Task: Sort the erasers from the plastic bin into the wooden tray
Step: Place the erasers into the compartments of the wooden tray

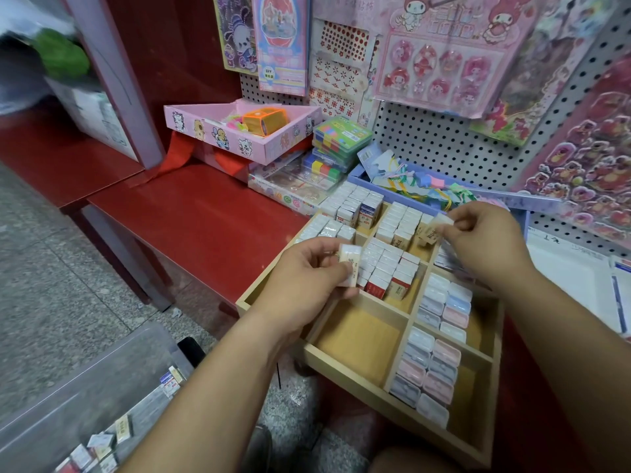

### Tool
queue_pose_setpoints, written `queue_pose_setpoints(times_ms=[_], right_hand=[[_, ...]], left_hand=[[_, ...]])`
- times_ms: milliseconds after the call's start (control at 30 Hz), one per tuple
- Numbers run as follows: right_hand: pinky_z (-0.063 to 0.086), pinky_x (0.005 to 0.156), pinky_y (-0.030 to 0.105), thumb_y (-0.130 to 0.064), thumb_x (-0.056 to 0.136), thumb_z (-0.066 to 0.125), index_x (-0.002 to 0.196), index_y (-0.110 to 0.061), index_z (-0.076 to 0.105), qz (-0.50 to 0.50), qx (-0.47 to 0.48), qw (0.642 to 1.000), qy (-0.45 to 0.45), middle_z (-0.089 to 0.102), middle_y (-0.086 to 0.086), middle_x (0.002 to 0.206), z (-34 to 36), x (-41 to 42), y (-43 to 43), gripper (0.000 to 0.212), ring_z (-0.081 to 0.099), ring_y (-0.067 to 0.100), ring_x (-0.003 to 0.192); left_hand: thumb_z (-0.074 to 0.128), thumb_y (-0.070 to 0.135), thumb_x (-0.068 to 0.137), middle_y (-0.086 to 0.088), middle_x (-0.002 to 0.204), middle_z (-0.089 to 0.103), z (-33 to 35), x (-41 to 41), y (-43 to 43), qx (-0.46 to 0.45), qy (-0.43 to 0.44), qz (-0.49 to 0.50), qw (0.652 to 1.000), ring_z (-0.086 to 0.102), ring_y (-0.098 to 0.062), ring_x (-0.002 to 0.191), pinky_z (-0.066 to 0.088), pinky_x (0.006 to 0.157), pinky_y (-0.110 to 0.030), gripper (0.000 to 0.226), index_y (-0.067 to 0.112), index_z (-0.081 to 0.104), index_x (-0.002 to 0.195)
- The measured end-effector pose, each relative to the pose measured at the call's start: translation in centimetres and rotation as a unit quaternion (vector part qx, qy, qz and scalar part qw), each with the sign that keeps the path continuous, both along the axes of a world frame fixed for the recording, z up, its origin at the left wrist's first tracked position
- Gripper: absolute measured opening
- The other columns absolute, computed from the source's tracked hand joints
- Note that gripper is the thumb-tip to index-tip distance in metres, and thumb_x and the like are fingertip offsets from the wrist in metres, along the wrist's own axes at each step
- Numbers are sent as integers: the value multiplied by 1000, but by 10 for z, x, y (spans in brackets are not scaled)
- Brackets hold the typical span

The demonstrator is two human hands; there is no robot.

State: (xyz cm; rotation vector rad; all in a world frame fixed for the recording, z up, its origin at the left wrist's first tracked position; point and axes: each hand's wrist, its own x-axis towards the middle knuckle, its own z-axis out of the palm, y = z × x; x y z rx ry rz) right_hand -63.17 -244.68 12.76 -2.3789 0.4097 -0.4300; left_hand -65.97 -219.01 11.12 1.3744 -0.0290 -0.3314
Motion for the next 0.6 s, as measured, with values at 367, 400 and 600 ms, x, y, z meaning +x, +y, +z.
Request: queue_pose_setpoints(times_ms=[367, 400, 600], right_hand=[[53, 71, 40, -28, 84, 82, 86, -21, 60, 9, -94, 995, 29, 63, -3, 77, -24, 21, -1, 24, 62, 23, 79], [53, 70, 40, -29, 85, 81, 86, -22, 60, 11, -91, 996, 24, 63, -4, 77, -20, 18, 2, 23, 62, 23, 78], [48, 62, 20, -29, 92, 72, 89, -24, 73, 223, 112, 967, 42, 69, 3, 80, 20, -35, 62, 7, 58, 7, 68]], left_hand=[[67, -7, 90, -20, 90, 66, -2, 3, 1, 42, -27, 10, 999, 60, -12, 63, 49, 57, -17, 23, -7, 67, 113], [66, -8, 90, -20, 90, 66, -2, 2, 1, 40, -27, 9, 999, 60, -11, 63, 49, 56, -17, 23, -8, 67, 114], [65, -12, 89, -11, 81, 71, -1, 0, -2, 20, -27, -3, 999, 63, -5, 58, 50, 56, -16, 20, -8, 69, 108]])
